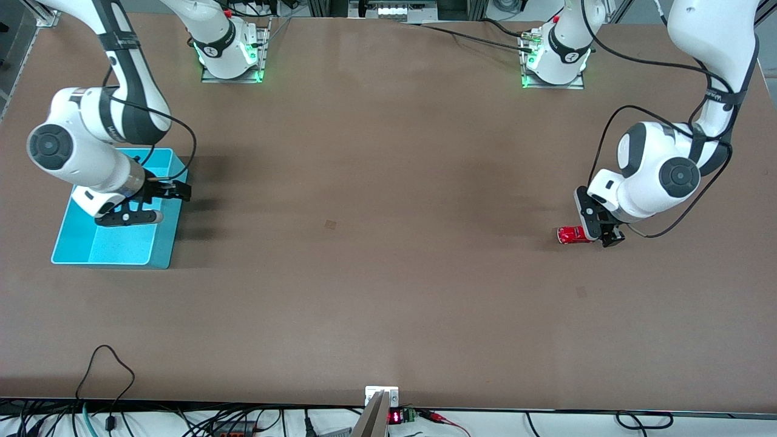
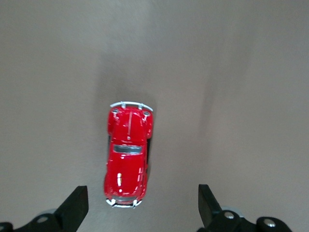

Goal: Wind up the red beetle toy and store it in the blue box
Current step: 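Lower the left gripper onto the red beetle car and grasp it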

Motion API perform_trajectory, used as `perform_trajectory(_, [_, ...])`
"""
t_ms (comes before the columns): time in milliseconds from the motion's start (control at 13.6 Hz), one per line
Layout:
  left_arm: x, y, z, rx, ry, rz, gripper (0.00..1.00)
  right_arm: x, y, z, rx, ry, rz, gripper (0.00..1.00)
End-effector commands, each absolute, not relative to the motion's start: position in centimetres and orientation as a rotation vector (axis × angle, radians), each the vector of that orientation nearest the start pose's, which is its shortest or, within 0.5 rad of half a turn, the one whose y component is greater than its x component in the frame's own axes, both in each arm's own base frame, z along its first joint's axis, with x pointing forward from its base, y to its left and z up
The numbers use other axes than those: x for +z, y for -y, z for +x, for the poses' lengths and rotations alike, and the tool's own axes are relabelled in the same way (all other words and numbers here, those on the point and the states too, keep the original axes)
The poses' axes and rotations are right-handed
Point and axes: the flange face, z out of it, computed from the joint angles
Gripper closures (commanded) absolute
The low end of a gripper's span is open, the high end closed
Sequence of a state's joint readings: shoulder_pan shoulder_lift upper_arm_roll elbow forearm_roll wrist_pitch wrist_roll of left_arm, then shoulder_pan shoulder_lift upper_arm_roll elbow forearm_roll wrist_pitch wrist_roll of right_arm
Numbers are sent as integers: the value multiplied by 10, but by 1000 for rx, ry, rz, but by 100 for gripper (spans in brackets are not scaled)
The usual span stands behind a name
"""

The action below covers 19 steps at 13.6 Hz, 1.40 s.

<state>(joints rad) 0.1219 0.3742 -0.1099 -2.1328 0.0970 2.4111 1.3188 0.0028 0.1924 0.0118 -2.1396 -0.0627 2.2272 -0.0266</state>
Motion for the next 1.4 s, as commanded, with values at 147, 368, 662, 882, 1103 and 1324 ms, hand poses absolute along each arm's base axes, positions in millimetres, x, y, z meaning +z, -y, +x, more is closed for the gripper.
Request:
perform_trajectory(147, [217, -8, 571, 49, -2094, -2337, 0, 289, -33, 554, 120, 53, -3182, 0])
perform_trajectory(368, [204, -6, 569, -23, -2151, -2246, 0, 273, -34, 555, 125, 50, -3180, 0])
perform_trajectory(662, [191, -9, 560, -6, -2154, -2265, 0, 254, -31, 555, 157, 38, -3177, 0])
perform_trajectory(882, [185, -7, 553, 12, -2166, -2269, 11, 251, -30, 554, 164, 28, -3177, 0])
perform_trajectory(1103, [189, -7, 554, 7, -2168, -2261, 29, 250, -32, 554, 168, -15, -3179, 0])
perform_trajectory(1324, [191, -7, 555, 0, -2168, -2254, 52, 250, -32, 554, 168, -15, -3179, 0])
